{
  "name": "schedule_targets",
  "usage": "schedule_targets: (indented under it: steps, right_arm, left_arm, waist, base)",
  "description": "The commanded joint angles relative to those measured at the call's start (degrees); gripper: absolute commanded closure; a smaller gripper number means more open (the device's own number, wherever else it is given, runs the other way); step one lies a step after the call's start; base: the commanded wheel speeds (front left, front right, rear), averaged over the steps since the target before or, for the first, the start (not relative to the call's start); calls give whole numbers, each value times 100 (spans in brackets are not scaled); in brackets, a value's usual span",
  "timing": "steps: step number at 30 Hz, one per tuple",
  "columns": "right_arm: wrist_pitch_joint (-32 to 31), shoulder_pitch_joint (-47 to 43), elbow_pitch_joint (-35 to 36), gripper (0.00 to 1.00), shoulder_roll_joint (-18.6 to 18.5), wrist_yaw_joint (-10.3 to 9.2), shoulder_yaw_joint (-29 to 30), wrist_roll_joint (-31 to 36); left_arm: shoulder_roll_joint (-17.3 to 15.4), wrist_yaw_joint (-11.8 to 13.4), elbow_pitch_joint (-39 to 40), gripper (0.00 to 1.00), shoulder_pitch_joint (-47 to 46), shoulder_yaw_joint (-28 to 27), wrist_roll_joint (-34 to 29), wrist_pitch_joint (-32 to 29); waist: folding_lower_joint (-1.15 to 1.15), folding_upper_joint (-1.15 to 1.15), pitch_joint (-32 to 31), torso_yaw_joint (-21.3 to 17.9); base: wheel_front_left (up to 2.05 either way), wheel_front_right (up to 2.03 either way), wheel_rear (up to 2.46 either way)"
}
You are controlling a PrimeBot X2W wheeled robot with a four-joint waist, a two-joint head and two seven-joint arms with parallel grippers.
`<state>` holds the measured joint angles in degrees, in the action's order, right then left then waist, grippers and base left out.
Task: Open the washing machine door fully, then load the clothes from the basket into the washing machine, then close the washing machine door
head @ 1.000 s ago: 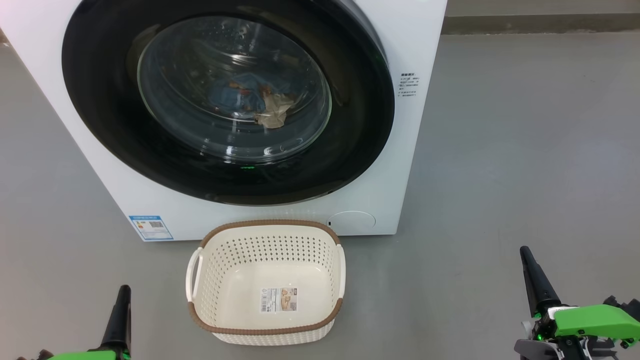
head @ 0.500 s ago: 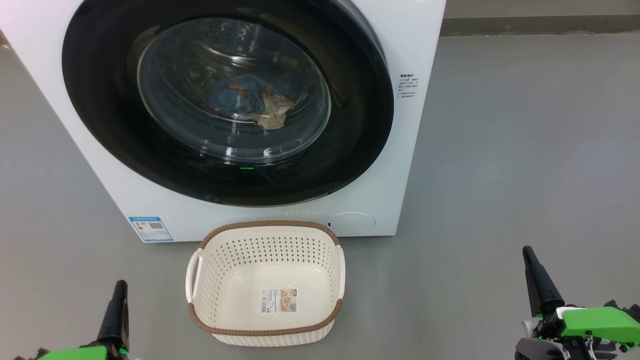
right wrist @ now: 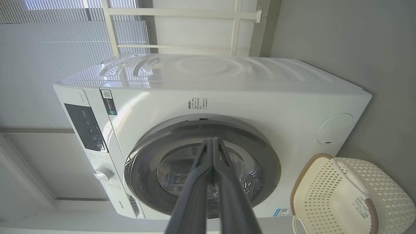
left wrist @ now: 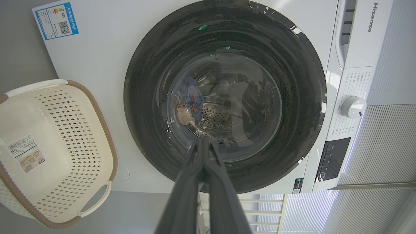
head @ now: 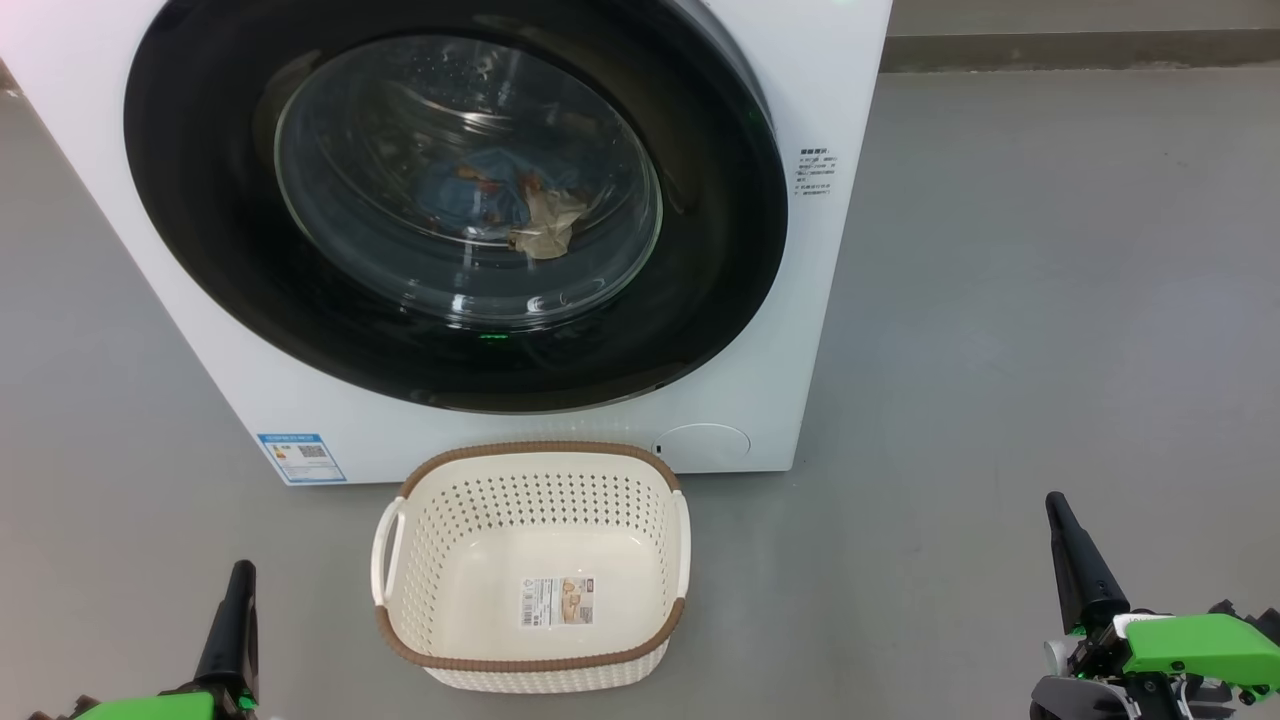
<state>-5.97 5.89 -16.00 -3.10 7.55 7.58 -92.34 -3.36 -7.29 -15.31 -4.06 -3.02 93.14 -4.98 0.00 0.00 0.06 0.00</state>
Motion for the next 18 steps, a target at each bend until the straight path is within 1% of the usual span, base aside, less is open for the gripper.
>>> schedule_targets:
  steps: [1, 18]
  right_arm:
    - [-30, 58, 173, 100, -2, -6, -131, -5]
    - [-34, 58, 173, 100, 2, -6, -126, 0]
  left_arm:
    - [-68, -20, 104, 100, -232, -196, 33, -27]
    - [-55, -20, 104, 100, -233, -214, 18, -41]
  waist:
    - [0, 0, 0, 0]
    - [0, 0, 0, 0]
  base:
    - [0, 0, 0]
    - [0, 0, 0]
